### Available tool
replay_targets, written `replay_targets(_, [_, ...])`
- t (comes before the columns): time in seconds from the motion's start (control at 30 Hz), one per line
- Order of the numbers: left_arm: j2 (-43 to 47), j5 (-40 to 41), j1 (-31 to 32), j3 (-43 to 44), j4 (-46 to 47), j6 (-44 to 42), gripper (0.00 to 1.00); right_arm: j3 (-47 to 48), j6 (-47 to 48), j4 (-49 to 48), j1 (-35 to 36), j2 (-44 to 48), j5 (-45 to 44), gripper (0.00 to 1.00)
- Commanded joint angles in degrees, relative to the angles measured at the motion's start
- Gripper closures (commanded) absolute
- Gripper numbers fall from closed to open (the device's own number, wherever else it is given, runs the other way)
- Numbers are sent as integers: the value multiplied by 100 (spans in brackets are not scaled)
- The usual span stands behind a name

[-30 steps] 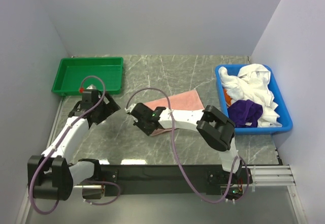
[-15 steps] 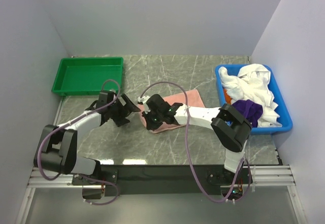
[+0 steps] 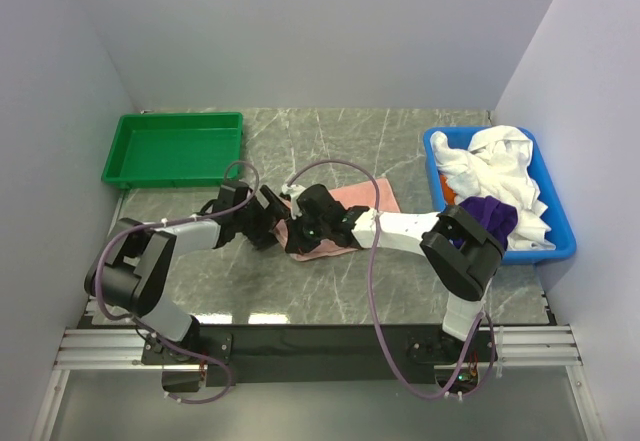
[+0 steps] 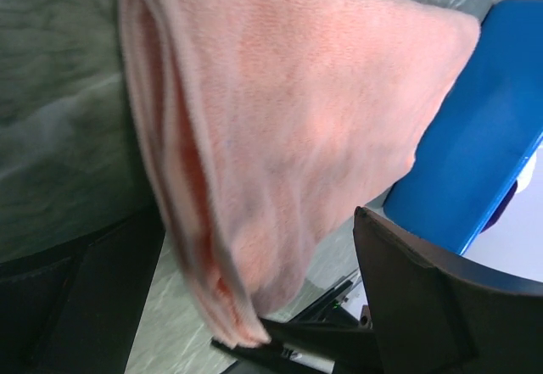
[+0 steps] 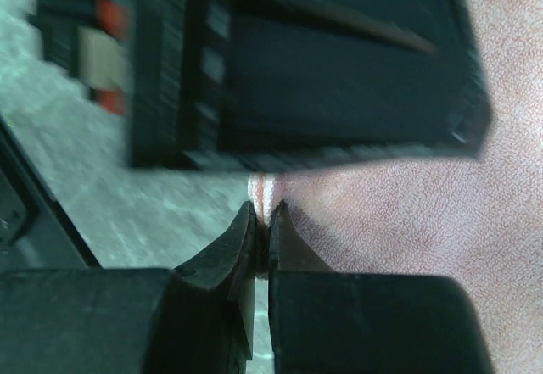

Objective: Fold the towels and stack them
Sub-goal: Neatly place the folded towel into the bin

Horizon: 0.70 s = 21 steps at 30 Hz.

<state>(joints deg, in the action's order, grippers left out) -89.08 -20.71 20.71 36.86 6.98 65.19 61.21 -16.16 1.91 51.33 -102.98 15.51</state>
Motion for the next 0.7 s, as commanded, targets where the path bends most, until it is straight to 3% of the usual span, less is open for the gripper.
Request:
replay_targets(0.0, [-232, 321, 91, -170, 277, 204, 0, -100, -255, -569, -18, 322, 154, 100])
replay_targets(0.27, [-198, 655, 82, -733, 875, 547, 12, -179, -466, -815, -44, 322, 190, 100])
replay_targets(0.67, [-101, 954, 82, -1014, 1288, 644, 53, -162, -537, -886, -35, 243, 233, 100])
